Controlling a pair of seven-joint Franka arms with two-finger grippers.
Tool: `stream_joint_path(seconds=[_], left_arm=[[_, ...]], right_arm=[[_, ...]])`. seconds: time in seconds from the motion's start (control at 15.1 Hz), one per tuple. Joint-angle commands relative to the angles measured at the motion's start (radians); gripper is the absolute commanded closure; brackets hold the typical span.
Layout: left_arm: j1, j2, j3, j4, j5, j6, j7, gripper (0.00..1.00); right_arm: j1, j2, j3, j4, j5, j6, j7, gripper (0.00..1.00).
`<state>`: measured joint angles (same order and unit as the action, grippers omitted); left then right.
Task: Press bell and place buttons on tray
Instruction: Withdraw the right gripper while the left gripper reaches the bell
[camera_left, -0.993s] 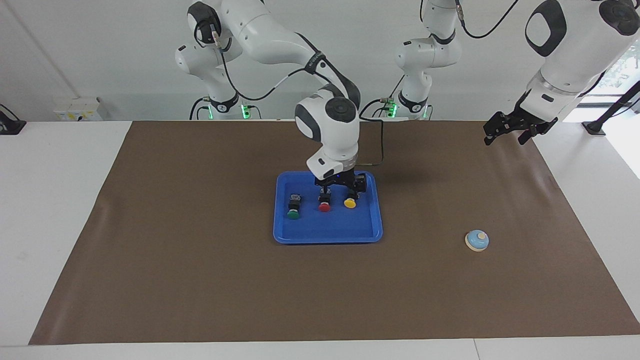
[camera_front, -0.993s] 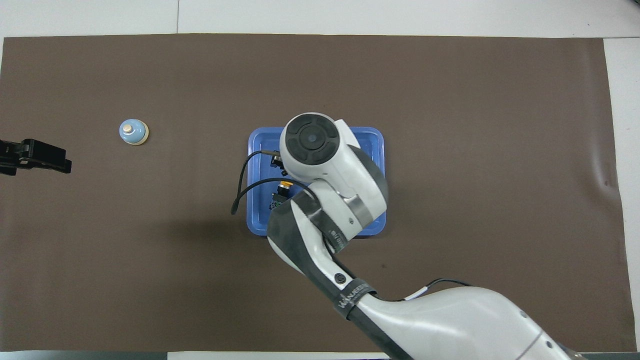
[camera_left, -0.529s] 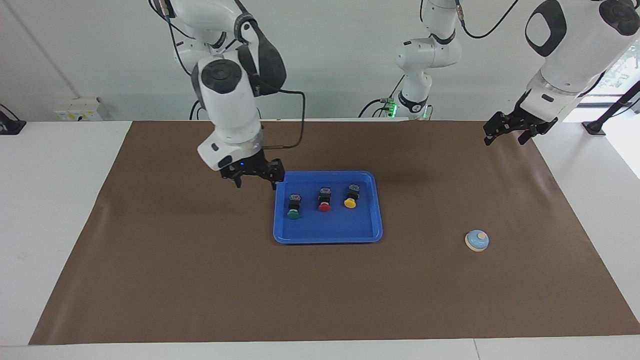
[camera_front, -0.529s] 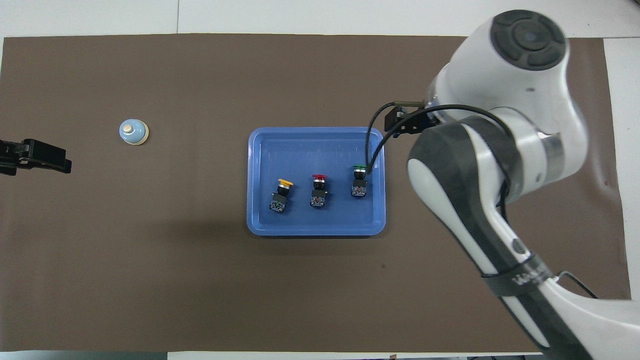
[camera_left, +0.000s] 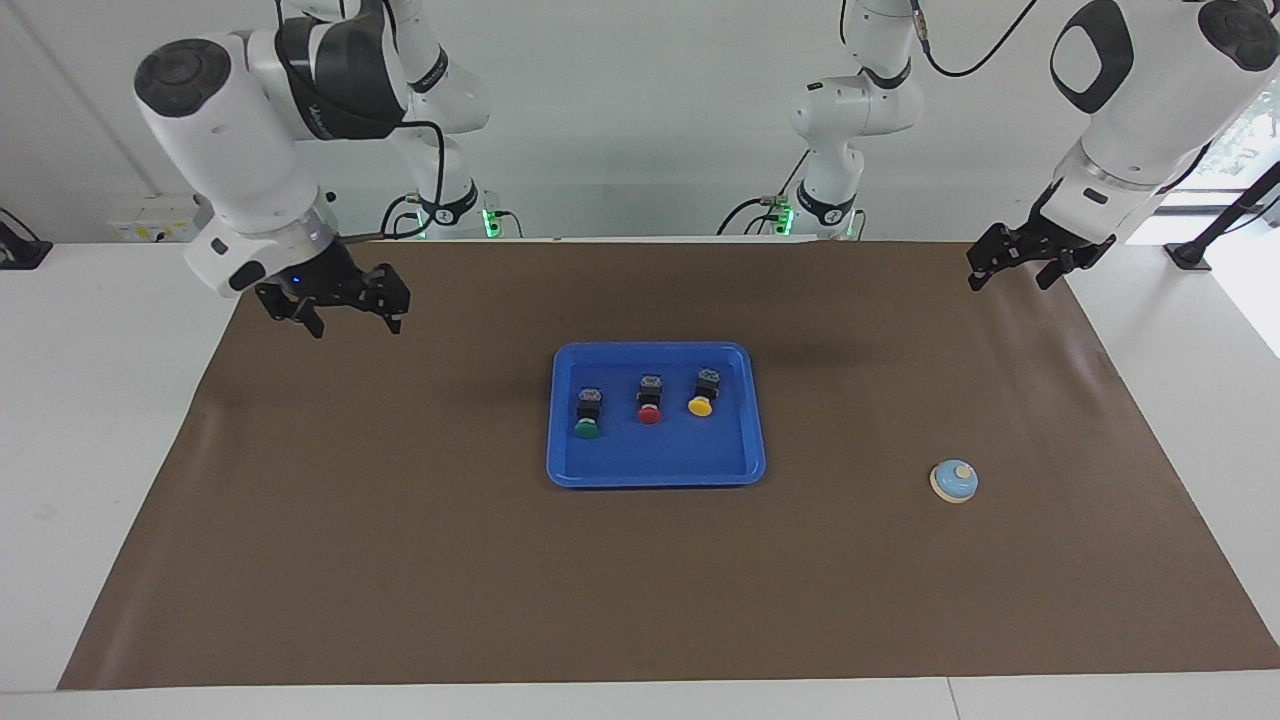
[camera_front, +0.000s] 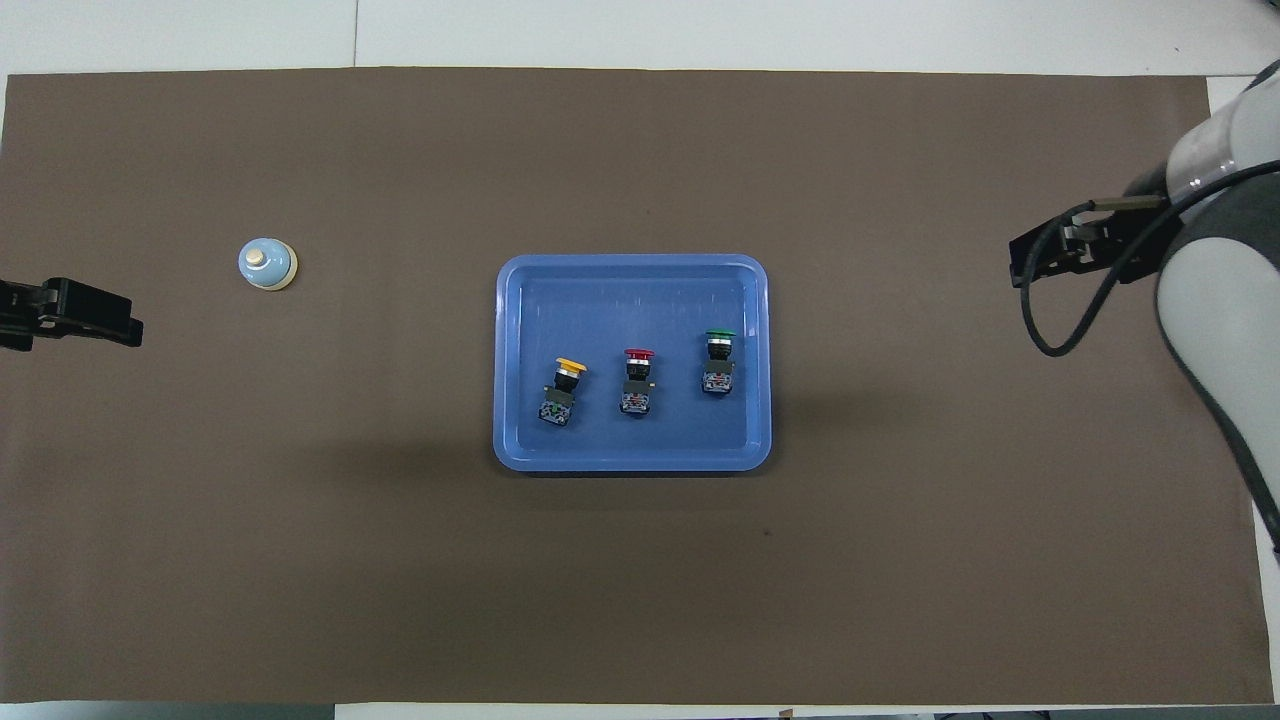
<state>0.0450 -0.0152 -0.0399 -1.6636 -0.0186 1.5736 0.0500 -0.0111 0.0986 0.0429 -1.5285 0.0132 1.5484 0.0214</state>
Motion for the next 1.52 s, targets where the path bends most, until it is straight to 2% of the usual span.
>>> stream_joint_path(seconds=[0.0,0.2,0.4,0.46,0.53,0.66,0.99,1.32,1.46], left_arm=[[0.003,-0.02,0.002,-0.019,-0.009,0.0,0.007,0.0],[0.003,-0.02,0.002,-0.019,-0.009,0.0,0.007,0.0],[-0.004,-0.02,0.001,-0.025,-0.009,0.04,0.016,0.0],[-0.005,-0.017,0.0,-0.019,-0.009,0.051,0.01,0.93],[-0.008,-0.019,0.001,-0.028,-0.008,0.071,0.004,1.0],[-0.005,-0.008,0.0,-0.062,0.0,0.191,0.016,1.0],[0.005,0.216,0.0,0.034,-0.024,0.3,0.007,1.0],[0.007,0.359,0.006,0.039,-0.023,0.475,0.007,1.0],[0.007,0.42,0.008,0.085,-0.017,0.482,0.007,1.0]], right_arm=[[-0.046,-0.111,0.017,-0.056,-0.004,-0.071,-0.034,0.0],[-0.07,-0.145,0.018,-0.056,-0.005,-0.117,-0.046,0.0],[-0.089,-0.148,0.028,-0.077,-0.015,-0.099,-0.061,0.0],[-0.089,-0.154,0.028,-0.094,-0.019,-0.074,-0.063,0.0],[-0.09,-0.161,0.028,-0.114,-0.021,-0.048,-0.064,0.0],[-0.087,-0.163,0.028,-0.119,-0.021,-0.042,-0.063,0.0],[-0.078,-0.163,0.028,-0.117,-0.038,-0.042,-0.058,0.0],[-0.081,-0.163,0.028,-0.113,-0.035,-0.042,-0.057,0.0],[-0.084,-0.165,0.026,-0.111,-0.033,-0.057,-0.061,0.0]])
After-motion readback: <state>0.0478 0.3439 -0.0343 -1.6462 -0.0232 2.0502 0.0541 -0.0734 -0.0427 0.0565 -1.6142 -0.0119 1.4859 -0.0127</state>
